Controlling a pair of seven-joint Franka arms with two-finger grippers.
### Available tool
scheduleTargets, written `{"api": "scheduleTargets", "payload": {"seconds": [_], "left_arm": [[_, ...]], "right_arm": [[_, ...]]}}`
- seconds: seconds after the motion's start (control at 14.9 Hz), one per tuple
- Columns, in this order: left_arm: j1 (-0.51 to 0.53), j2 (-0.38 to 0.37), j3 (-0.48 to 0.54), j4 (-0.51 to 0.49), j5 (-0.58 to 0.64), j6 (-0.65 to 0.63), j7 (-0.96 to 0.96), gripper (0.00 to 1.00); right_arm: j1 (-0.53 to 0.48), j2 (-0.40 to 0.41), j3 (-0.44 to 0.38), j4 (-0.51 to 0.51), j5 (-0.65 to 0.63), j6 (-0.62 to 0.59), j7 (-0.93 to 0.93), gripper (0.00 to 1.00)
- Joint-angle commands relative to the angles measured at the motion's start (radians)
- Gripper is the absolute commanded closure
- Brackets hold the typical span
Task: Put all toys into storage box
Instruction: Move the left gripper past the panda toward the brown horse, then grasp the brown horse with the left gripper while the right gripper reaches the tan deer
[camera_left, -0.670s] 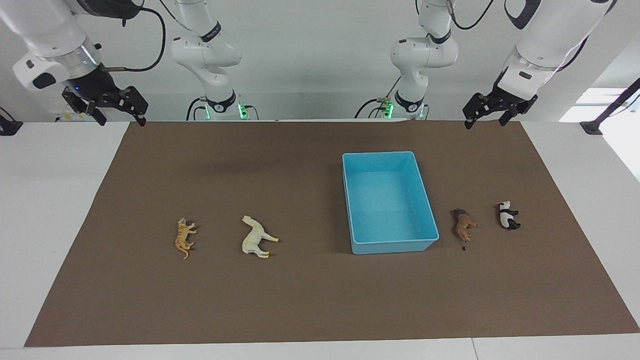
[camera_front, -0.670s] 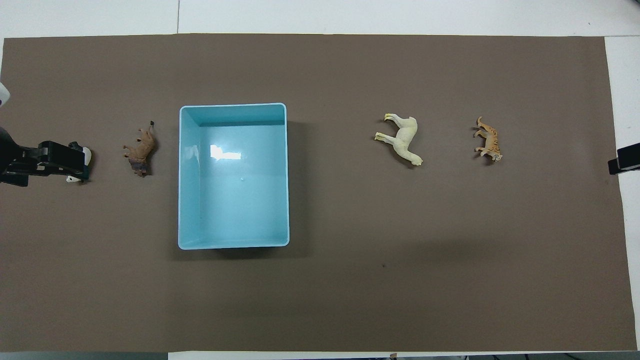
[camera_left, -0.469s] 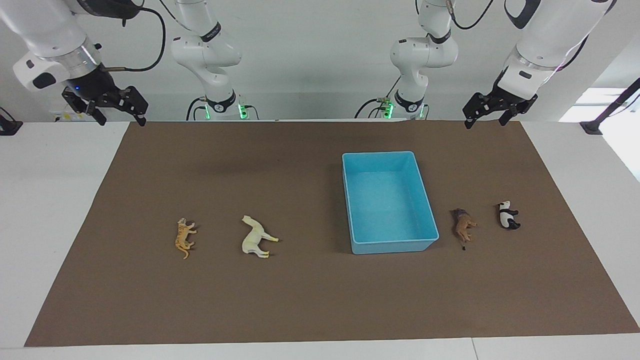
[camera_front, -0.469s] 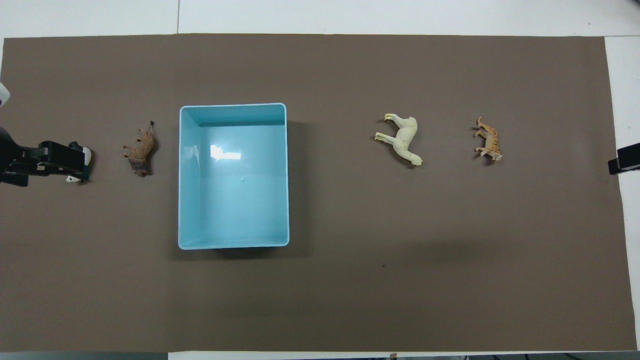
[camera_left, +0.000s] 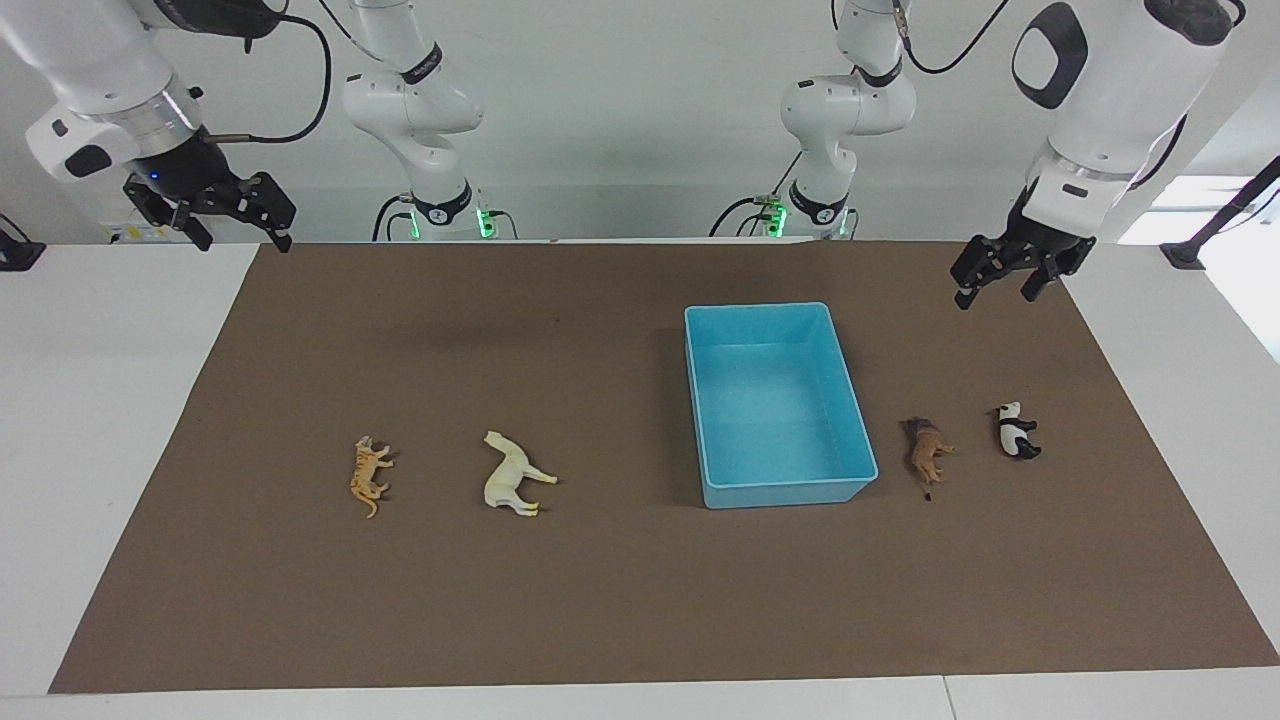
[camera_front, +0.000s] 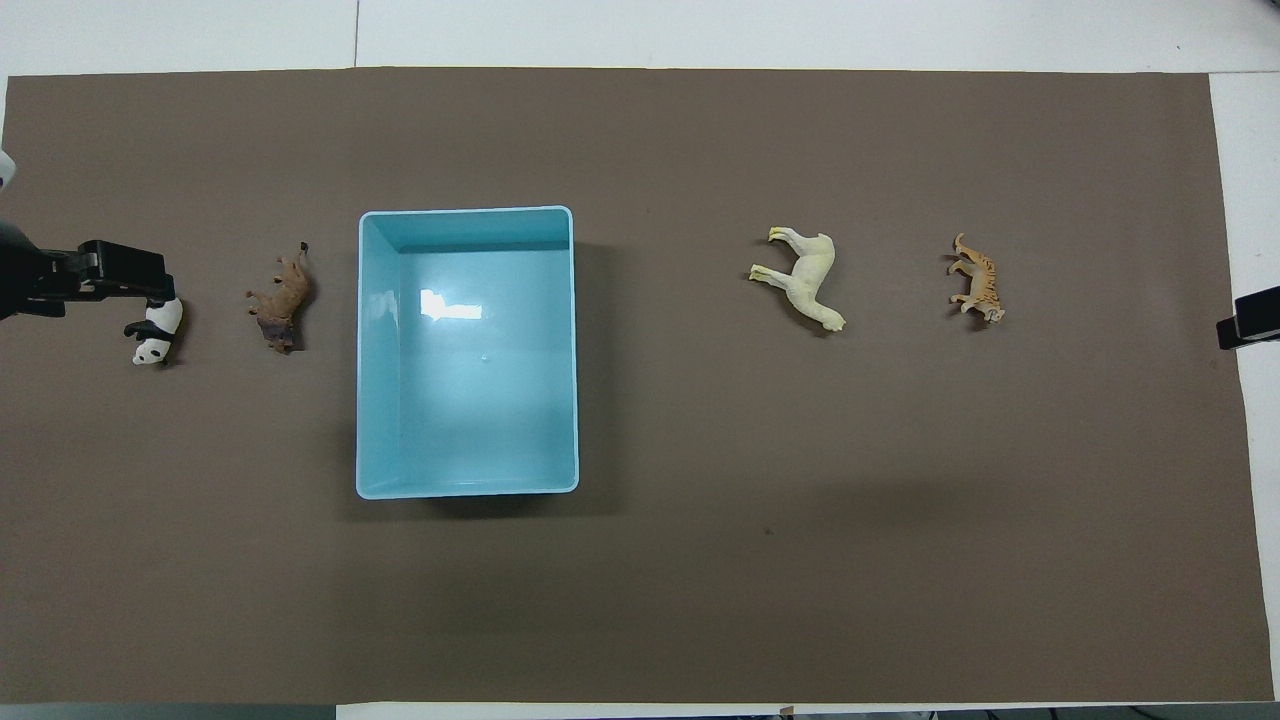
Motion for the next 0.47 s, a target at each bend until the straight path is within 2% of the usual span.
{"api": "scheduleTargets", "payload": {"seconds": [0.0,0.13,0.27,0.4], "left_arm": [[0.036,0.023,-0.005,-0.142,0.007,0.207,0.018,0.0],[0.038,0.059,-0.005,-0.221,0.007,0.339,0.009,0.0],[0.035,0.092,-0.005,-0.287,0.007,0.416,-0.002,0.0],[0.028,0.118,-0.005,-0.362,0.007,0.534,-0.052,0.0]], "right_arm": [[-0.004,-0.022,0.008,-0.041,-0.013,0.039,-0.018,0.0],[-0.002,-0.019,0.013,-0.081,-0.013,0.088,-0.018,0.0],[-0.002,-0.004,0.013,-0.136,-0.012,0.169,-0.018,0.0],[-0.002,0.034,0.014,-0.171,-0.009,0.239,-0.016,0.0]]}}
